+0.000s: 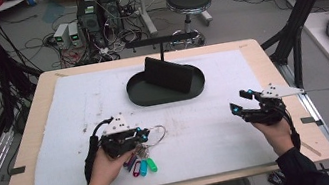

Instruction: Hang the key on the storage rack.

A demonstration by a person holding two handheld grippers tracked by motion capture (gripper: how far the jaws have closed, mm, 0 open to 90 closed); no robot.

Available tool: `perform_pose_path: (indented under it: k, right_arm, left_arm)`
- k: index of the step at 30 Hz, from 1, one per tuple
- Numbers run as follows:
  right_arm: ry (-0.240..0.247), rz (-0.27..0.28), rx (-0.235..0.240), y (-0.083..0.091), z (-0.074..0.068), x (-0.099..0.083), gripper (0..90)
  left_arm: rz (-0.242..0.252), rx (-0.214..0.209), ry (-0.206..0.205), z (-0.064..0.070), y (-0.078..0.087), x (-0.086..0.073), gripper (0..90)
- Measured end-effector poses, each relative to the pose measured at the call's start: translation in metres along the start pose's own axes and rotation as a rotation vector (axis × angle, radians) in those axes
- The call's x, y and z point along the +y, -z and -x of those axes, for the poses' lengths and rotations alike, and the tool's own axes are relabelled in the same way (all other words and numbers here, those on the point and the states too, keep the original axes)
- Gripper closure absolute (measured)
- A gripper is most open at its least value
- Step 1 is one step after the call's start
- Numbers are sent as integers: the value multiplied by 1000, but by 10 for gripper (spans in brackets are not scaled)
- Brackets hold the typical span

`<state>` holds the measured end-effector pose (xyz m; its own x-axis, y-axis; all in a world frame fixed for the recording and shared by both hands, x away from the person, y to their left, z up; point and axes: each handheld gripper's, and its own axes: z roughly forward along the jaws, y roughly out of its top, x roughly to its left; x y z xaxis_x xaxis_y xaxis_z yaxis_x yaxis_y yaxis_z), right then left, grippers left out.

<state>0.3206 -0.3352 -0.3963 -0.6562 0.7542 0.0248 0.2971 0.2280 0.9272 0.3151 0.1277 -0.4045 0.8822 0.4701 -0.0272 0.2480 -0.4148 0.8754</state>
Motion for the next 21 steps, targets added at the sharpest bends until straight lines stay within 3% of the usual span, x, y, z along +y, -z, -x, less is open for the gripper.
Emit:
perform_pose_path:
  k: [10, 21]
  right_arm:
    - [2, 2, -5, 0, 1, 0, 334]
    - [-8, 5, -12, 2, 3, 0, 335]
  left_arm:
    - [55, -9, -26, -2, 6, 18, 867]
    - [141, 13, -37, -11, 15, 44, 867]
